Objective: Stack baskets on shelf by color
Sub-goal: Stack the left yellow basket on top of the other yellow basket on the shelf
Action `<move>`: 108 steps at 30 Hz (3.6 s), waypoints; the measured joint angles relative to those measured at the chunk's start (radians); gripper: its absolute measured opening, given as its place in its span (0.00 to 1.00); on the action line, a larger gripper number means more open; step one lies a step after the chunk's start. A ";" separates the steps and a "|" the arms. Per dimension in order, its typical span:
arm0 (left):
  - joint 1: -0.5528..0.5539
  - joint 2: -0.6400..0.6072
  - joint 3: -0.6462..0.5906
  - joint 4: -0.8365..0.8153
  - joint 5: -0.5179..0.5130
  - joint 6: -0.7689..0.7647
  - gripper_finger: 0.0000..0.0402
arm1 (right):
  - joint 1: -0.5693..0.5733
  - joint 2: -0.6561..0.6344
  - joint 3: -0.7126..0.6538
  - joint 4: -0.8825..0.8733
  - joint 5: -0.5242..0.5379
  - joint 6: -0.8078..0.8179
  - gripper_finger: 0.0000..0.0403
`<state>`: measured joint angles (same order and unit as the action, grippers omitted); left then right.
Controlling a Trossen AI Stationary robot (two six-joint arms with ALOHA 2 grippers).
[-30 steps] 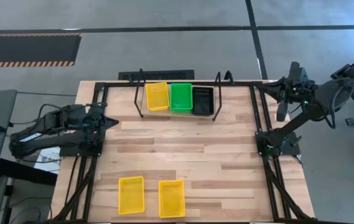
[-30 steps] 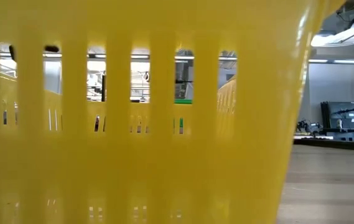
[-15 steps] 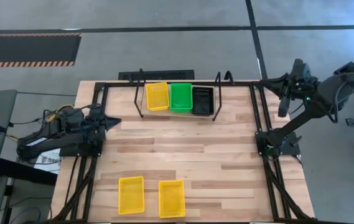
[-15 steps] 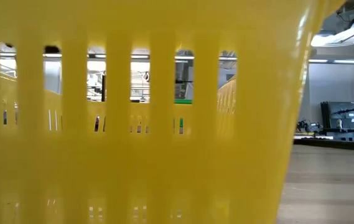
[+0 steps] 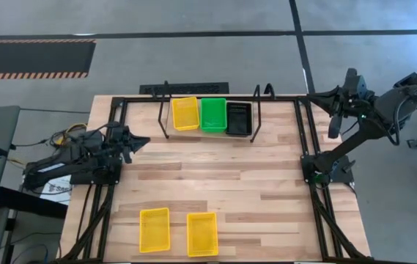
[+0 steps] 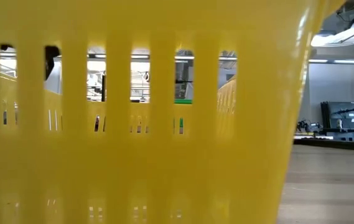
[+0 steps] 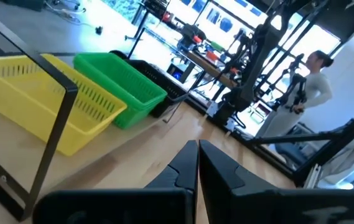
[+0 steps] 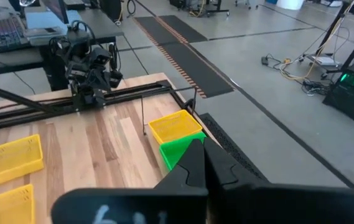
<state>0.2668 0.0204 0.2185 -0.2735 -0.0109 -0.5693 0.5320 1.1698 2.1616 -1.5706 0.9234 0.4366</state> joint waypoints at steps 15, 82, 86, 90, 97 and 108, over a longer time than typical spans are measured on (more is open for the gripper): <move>0.000 0.000 -0.010 0.037 0.008 -0.009 0.00 | 0.056 -0.016 -0.069 0.002 -0.007 0.053 0.00; -0.632 1.581 0.786 -0.591 0.407 -0.332 0.25 | 0.011 -0.071 -0.188 0.111 -0.119 -0.083 0.00; -0.622 1.578 0.785 -0.590 0.367 -0.339 0.27 | 0.011 -0.071 -0.188 0.112 -0.119 -0.098 0.00; -0.605 1.578 0.785 -0.589 0.368 -0.420 0.27 | 0.011 -0.071 -0.188 0.112 -0.119 -0.098 0.00; -0.560 1.578 0.785 -0.565 0.368 -0.332 0.27 | 0.011 -0.071 -0.188 0.111 -0.118 -0.098 0.00; -0.554 1.578 0.817 -0.530 0.268 -0.005 0.27 | 0.011 -0.071 -0.188 0.109 -0.117 -0.095 0.00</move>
<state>-0.2871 1.5986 1.0357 -0.8035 0.2569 -0.5743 0.5426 1.0992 1.9739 -1.4613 0.8059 0.3418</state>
